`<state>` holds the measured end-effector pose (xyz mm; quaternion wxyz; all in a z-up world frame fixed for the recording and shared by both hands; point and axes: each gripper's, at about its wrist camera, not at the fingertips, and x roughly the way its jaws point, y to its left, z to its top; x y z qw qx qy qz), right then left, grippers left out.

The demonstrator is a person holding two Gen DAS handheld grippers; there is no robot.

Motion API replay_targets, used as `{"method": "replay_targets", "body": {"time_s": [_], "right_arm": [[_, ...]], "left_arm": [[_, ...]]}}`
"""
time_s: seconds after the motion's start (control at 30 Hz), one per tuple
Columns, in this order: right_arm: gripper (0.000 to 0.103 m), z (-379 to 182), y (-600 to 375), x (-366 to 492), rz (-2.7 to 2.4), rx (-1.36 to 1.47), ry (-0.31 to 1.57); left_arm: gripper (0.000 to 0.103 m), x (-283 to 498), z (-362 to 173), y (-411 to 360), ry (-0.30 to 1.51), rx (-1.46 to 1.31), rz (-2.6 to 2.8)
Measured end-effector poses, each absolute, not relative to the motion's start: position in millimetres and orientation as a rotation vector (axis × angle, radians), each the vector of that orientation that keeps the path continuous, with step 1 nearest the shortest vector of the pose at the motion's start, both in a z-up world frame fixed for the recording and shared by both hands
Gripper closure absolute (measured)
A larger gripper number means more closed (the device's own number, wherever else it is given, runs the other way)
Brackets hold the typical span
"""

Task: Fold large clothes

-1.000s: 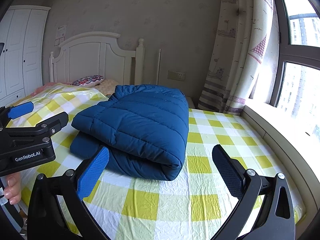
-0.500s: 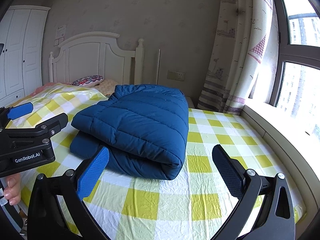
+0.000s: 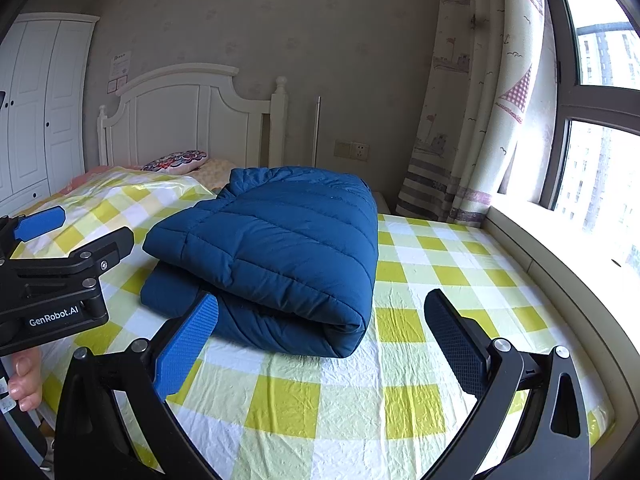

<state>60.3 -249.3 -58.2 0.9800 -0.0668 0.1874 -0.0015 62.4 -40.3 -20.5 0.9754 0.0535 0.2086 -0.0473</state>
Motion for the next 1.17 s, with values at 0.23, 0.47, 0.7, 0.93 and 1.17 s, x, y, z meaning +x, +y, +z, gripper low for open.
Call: {"method": "replay_targets", "body": {"time_s": [0.23, 0.47, 0.7, 0.93, 1.17], "right_arm": [[0.004, -59.8, -248.2, 60.5, -0.003, -0.137, 0.380], [0.004, -60.8, -247.7, 60.0, -0.003, -0.135, 0.381], [0.004, -63.7, -246.4, 59.6, 0.000, -0.139, 0.382], [0.004, -67.3, -246.9, 60.7, 0.006, -0.143, 0.394], [0.004, -77.4, -264.6, 84.9, 0.058, -0.128, 0.498]], "left_arm": [[0.002, 59.9, -23.7, -38.7, 0.421, 0.114, -0.092], [0.002, 59.9, -23.9, -37.6, 0.421, 0.113, -0.093], [0.002, 58.0, -22.1, -40.5, 0.409, 0.122, -0.099], [0.002, 55.3, -24.9, -44.4, 0.384, 0.133, -0.136], [0.002, 111.7, -45.7, -5.4, 0.584, 0.080, -0.144]]}}
